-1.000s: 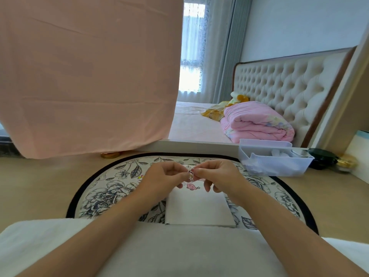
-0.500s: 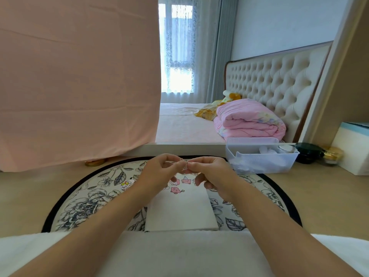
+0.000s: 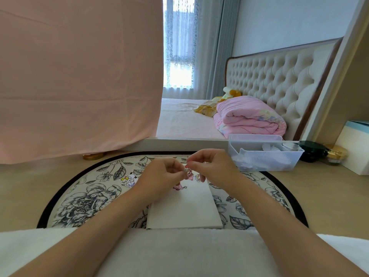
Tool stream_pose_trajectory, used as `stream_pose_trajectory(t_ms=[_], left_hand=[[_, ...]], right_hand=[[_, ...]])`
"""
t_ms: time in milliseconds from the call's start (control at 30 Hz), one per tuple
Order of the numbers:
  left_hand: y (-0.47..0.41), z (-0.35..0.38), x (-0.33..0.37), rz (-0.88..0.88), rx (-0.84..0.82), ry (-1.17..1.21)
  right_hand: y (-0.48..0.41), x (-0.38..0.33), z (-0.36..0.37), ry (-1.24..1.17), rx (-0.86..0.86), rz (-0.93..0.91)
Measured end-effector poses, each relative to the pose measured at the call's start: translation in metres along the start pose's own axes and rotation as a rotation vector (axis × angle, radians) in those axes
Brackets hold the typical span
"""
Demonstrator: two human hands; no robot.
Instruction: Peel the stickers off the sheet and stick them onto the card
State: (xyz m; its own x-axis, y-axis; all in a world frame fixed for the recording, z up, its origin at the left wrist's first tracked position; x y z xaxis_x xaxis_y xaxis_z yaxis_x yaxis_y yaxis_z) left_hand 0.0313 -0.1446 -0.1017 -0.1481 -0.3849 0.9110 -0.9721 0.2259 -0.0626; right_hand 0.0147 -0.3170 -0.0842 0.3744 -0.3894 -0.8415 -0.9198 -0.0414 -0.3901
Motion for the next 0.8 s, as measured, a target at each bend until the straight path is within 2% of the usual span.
stream_pose_trajectory(t_ms=[367,567,700,800], left_hand=[[0.004,-0.003,0.002,-0.017,0.060,0.110],[0.006,0.000,0.001,-0.015,0.091,0.132],[0.005,0.001,-0.002,-0.022,0.127,0.139],[0.006,0.000,-0.002,-0.020,0.135,0.147]], right_hand=[[0.003,0.001,0.003,-0.042,-0.009,0.074],[0.004,0.003,0.008,0.085,0.032,0.011],[0.005,0.003,0.013,0.295,0.080,-0.091],[0.006,0.001,0.014,0.353,0.099,-0.148]])
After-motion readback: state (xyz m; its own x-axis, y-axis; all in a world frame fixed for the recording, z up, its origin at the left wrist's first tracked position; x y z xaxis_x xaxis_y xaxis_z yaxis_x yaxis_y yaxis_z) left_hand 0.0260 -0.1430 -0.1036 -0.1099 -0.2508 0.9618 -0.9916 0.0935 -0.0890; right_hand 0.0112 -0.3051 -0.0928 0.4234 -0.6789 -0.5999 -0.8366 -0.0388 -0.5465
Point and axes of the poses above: each hand's wrist, its own y-axis away from the middle knuckle, its own z-axis out of the palm, x = y × z, the point moved 1 cm from there along -y, towards the middle knuckle, and after that the axes turned 8 degrees about -z, right-handed, at the moved point
